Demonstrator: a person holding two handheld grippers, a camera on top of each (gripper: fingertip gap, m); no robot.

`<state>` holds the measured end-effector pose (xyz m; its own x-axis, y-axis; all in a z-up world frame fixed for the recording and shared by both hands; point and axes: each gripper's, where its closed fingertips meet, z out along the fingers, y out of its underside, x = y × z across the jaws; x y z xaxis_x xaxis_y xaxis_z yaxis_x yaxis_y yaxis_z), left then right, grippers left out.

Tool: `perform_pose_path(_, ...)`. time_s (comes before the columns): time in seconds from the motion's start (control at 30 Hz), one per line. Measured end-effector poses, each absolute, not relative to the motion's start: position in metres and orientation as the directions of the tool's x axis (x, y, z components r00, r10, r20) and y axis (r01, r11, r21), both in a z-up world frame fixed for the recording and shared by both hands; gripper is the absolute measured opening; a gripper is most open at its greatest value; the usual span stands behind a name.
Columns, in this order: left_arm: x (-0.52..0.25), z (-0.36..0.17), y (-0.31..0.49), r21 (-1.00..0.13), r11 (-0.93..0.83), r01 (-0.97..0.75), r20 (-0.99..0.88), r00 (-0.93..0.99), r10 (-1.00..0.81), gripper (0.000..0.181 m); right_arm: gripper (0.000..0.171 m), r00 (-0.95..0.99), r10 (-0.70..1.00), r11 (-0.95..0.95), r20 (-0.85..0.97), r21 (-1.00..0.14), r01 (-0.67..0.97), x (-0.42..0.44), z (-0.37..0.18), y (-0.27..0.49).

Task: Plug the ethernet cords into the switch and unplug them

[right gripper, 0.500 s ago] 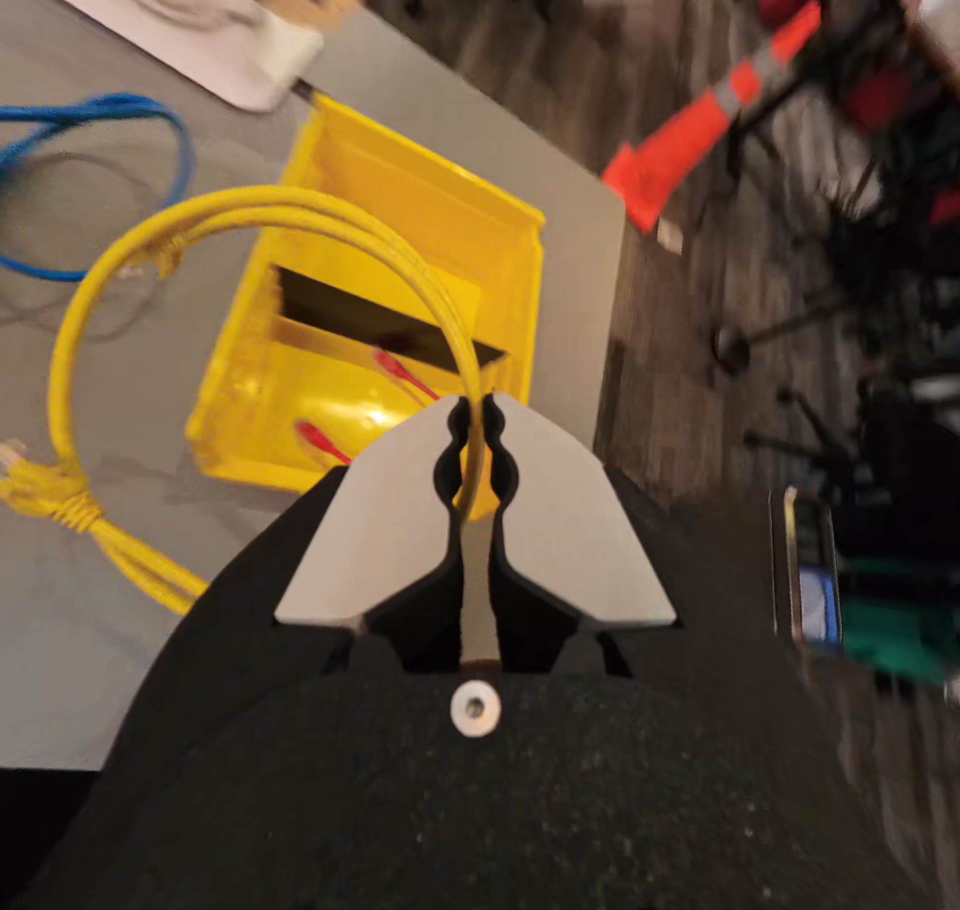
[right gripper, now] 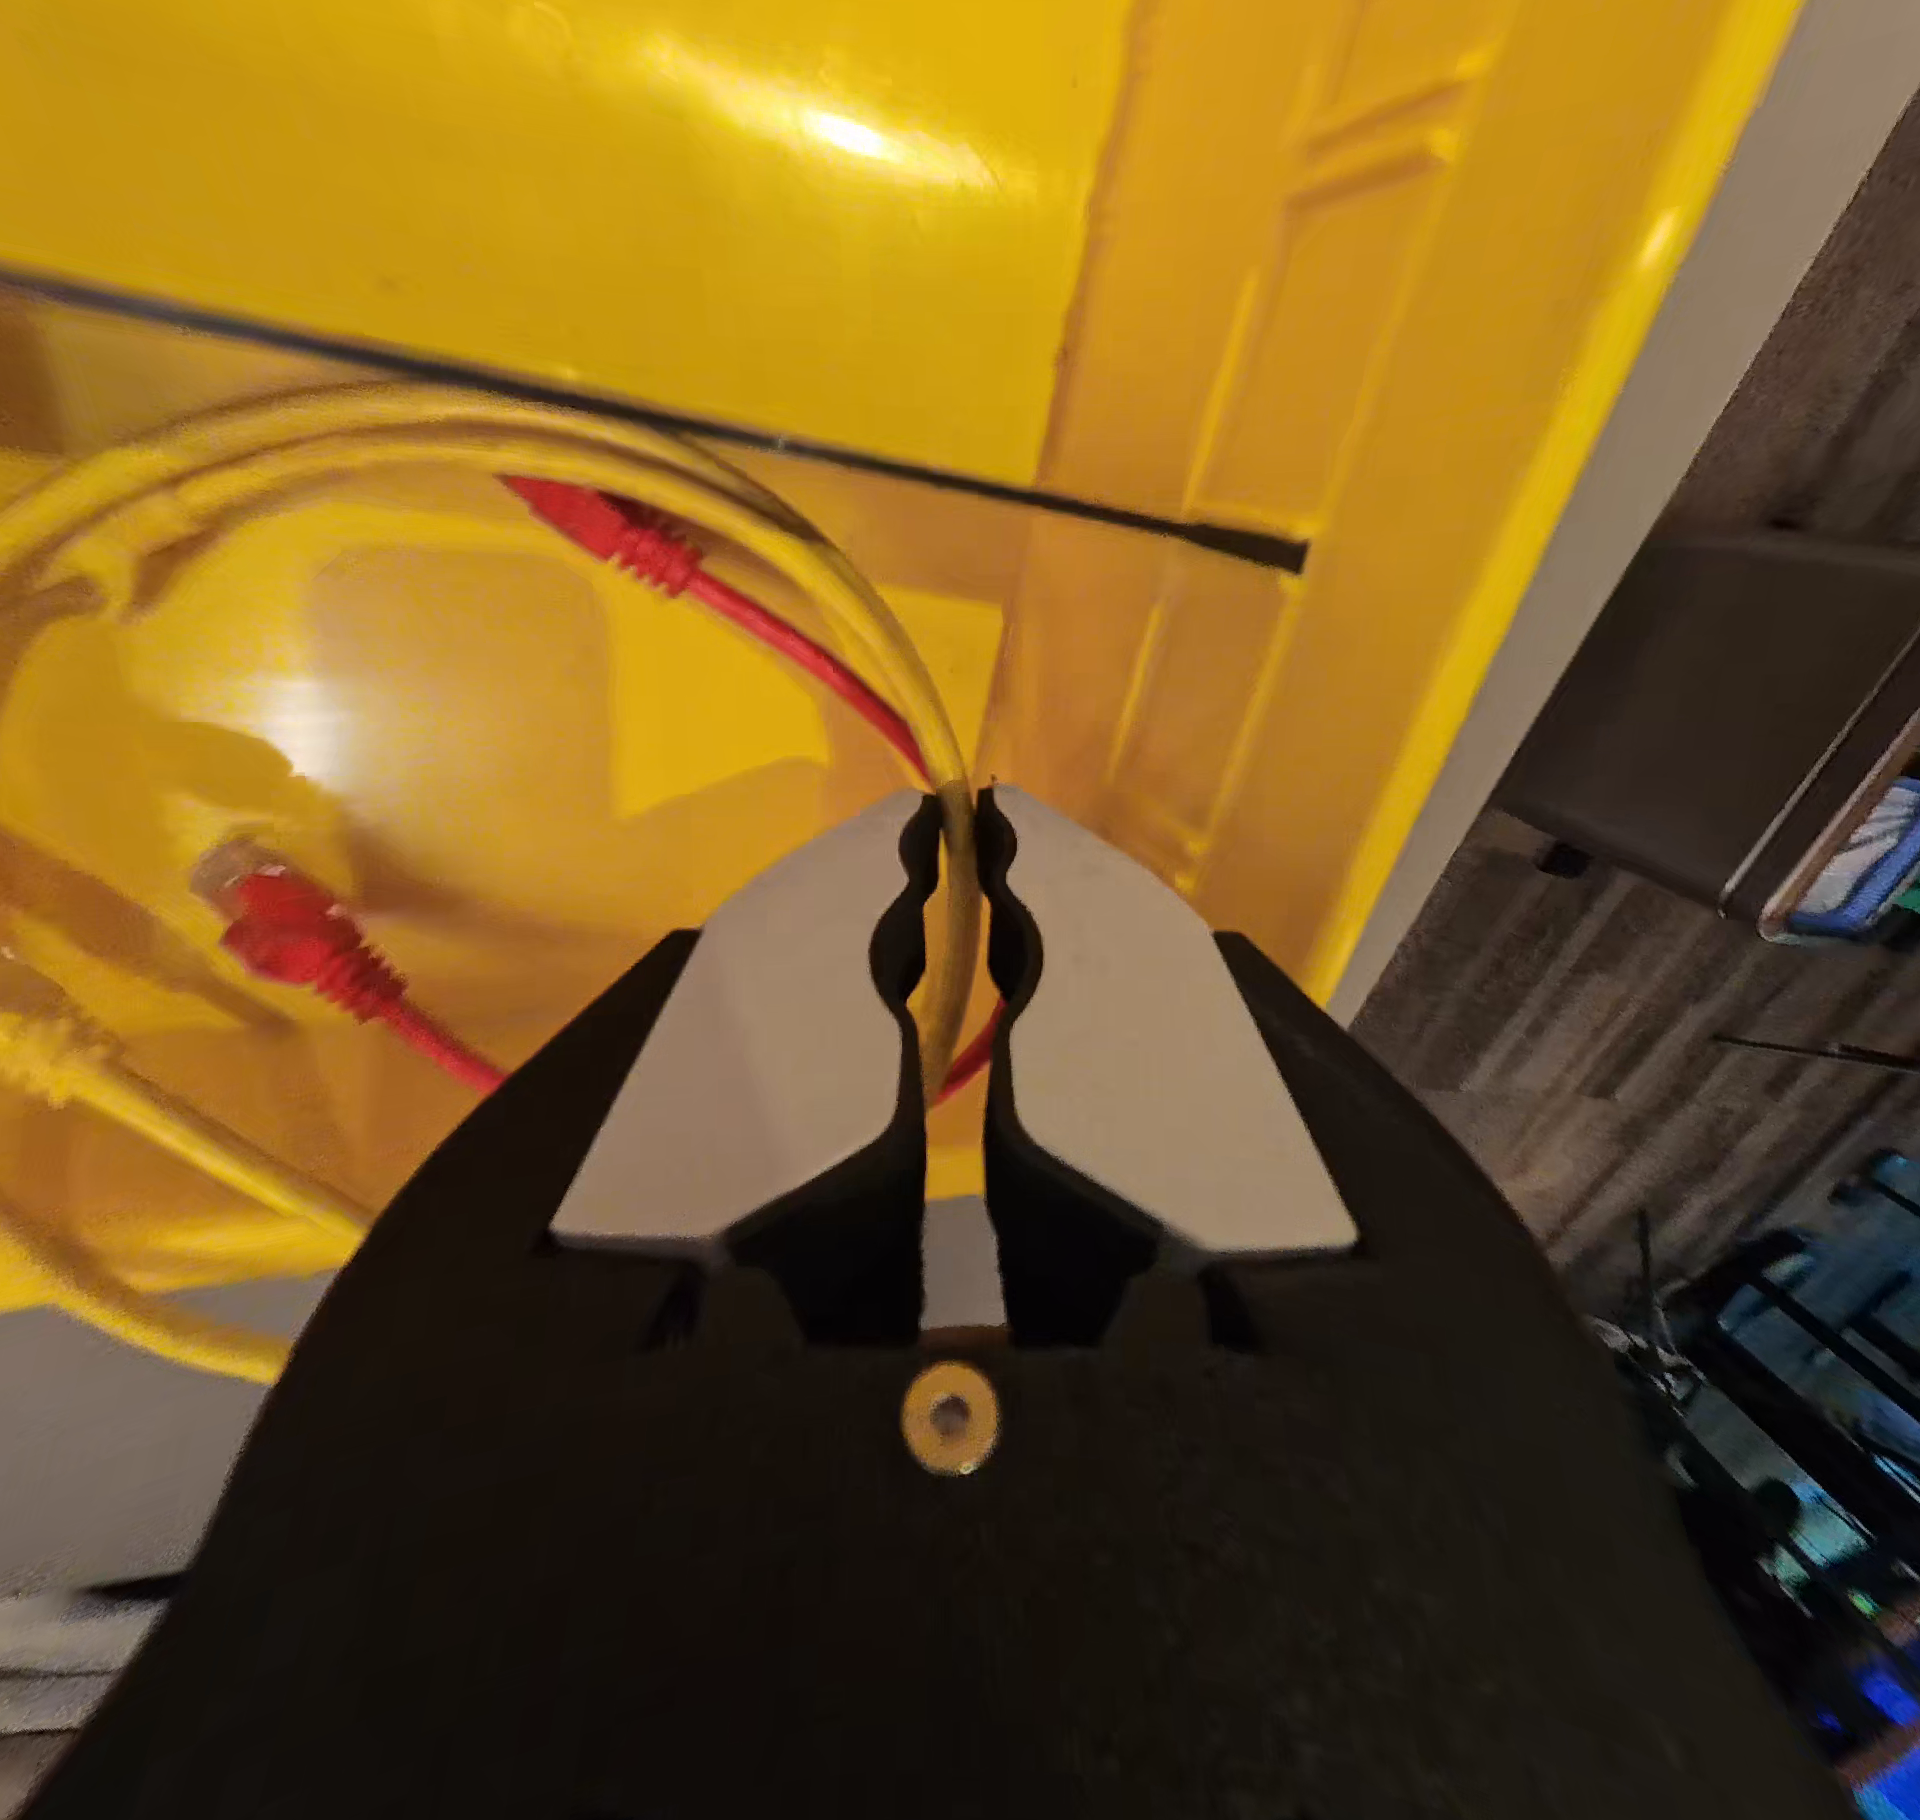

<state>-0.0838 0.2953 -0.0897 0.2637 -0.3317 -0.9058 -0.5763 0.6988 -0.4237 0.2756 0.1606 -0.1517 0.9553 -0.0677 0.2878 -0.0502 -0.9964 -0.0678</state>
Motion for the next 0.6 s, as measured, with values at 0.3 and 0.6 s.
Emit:
perform_pose_path(0.3,-0.073,-0.107,0.277,-0.437,0.746,-0.503,-0.895,0.164,-0.415,0.025,0.035,0.938,-0.111,-0.972,0.33,-0.232,-0.033,0.279,-0.132,0.177)
perform_pose_path(0.6,-0.067,-0.122,0.258,-0.473,0.764,-0.44,-0.862,0.053,-0.503,0.025,0.045,0.626,0.67,-0.297,0.399,-0.628,0.719,-0.03,-0.051,0.203)
